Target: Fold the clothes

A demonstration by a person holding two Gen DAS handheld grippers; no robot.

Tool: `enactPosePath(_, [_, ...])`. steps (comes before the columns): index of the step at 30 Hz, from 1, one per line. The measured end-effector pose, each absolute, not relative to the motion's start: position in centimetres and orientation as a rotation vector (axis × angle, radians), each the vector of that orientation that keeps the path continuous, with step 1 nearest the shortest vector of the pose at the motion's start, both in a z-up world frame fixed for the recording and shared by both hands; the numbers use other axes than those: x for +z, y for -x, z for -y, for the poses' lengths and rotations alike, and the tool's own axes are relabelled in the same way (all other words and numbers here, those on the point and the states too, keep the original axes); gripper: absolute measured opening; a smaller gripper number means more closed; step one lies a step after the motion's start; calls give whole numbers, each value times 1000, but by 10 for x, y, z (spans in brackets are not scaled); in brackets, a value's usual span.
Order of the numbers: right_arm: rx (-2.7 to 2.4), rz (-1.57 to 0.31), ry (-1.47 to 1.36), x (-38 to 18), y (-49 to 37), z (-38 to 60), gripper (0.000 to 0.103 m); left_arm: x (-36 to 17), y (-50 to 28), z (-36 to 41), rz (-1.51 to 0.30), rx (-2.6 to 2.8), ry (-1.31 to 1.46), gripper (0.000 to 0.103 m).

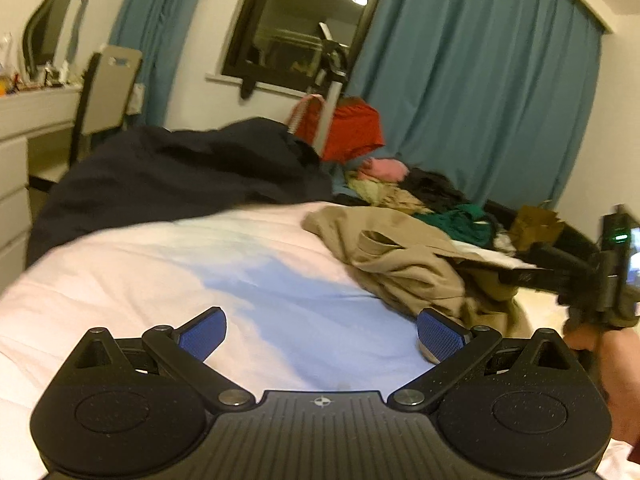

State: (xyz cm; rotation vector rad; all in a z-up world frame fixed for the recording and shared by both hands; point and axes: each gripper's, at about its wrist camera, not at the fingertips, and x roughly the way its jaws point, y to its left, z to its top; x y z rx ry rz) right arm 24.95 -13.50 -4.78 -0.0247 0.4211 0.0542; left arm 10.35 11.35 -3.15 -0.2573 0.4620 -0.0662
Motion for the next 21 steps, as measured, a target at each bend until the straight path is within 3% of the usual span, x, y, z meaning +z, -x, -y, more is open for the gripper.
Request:
enactPosePath(13, [206, -7, -67, 55, -55, 205, 10, -28, -46, -19, -406, -359, 111, 103])
enactPosePath(19, [214, 10, -171, 49, -36, 238, 10, -60, -49, 44, -431, -341, -120, 102])
enactPosePath(21, [219, -35, -223, 40, -46, 251, 10, -74, -62, 57, -444, -334, -166, 97])
